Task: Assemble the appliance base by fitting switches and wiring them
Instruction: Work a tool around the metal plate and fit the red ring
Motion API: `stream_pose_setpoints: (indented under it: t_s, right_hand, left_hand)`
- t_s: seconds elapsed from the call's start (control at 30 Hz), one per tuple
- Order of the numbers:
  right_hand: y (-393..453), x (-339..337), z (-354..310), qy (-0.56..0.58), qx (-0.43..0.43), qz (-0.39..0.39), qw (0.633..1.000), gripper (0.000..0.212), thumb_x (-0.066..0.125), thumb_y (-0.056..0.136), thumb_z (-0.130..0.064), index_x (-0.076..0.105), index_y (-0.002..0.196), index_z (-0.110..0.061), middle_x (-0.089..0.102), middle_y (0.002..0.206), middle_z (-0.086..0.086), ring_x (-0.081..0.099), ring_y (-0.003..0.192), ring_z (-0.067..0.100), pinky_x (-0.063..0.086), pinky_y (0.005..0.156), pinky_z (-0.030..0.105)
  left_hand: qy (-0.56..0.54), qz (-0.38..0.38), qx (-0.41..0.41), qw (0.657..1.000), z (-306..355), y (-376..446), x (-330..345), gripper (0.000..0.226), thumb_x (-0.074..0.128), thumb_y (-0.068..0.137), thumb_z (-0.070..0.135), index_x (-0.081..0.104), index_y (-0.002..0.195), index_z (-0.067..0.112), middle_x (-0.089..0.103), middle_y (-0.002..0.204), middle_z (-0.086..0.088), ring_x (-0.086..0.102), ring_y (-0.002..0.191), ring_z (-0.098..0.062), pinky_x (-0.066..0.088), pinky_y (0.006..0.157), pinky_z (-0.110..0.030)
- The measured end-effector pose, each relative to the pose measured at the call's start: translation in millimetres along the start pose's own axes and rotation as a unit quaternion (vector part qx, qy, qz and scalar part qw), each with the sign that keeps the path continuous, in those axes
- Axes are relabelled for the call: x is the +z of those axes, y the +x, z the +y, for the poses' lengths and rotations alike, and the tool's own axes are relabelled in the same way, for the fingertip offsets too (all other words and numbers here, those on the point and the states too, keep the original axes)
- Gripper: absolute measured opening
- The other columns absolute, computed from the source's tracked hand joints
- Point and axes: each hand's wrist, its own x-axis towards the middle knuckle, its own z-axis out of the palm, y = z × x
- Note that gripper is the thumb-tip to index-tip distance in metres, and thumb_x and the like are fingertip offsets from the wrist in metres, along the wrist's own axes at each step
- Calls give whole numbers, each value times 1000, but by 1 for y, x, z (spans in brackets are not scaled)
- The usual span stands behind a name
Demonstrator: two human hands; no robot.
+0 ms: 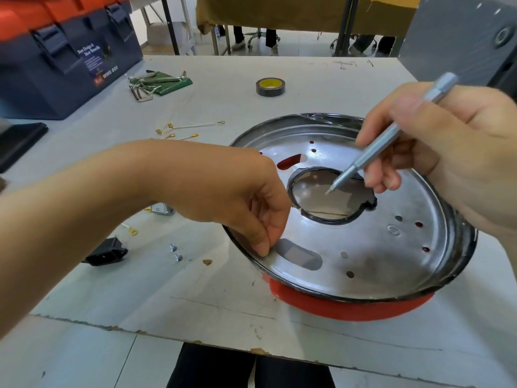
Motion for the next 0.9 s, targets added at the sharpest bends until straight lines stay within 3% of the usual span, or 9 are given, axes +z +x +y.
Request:
stream_pose_setpoints:
  t_s: [0.1, 0.27, 0.47, 0.63, 0.77, 0.9]
  right_hand:
    - [1, 12, -6, -8, 13, -75, 997, 24, 49, 89, -32, 68, 80, -19, 69, 67, 5, 63, 56, 15, 51, 54, 20]
    - [4, 37, -6, -82, 44, -171, 981, 14, 60, 87, -33, 65, 81, -21, 69, 71, 0, 64, 62, 10, 53, 60, 19]
    - [6, 48, -4, -151, 25, -182, 971, 13, 57, 86, -29, 66, 80, -22, 66, 70, -7, 64, 65, 10, 53, 63, 24]
    - [7, 46, -5, -138, 21, -171, 975, 12, 59, 87, -28, 65, 79, -22, 68, 72, -2, 65, 66, 12, 54, 63, 27]
    - [8, 45, -7, -126, 22, -164, 978, 11, 57, 87, -25, 65, 80, -22, 68, 70, -3, 66, 66, 8, 51, 58, 16]
    - [10, 47, -8, -158, 25, -177, 971, 11, 58, 86, -29, 65, 78, -25, 67, 68, -7, 64, 65, 10, 51, 60, 22]
  left_hand:
    - [-24, 26, 17, 999, -4, -4, 3, 4, 74, 77, 27, 74, 80, 28, 71, 78, 13, 67, 76, -9, 52, 75, -22]
    - [-38, 42, 33, 998, -6, -7, 4, 8, 75, 78, 21, 74, 81, 28, 71, 74, 15, 66, 70, -5, 47, 68, -13]
    - [-36, 58, 17, 998, -7, -8, 5, 7, 77, 75, 22, 75, 81, 23, 71, 72, 12, 64, 65, -4, 46, 61, -11]
    - [-27, 55, 7, 998, -7, -8, 6, 9, 77, 74, 24, 75, 83, 22, 72, 76, 9, 65, 69, -7, 51, 67, -20]
    - [-34, 47, 12, 998, -4, -8, 5, 11, 77, 74, 25, 71, 76, 33, 72, 75, 11, 65, 68, -5, 50, 66, -17]
    - [-33, 48, 10, 998, -5, -8, 5, 7, 77, 73, 27, 73, 78, 29, 72, 75, 10, 66, 68, -7, 51, 67, -22]
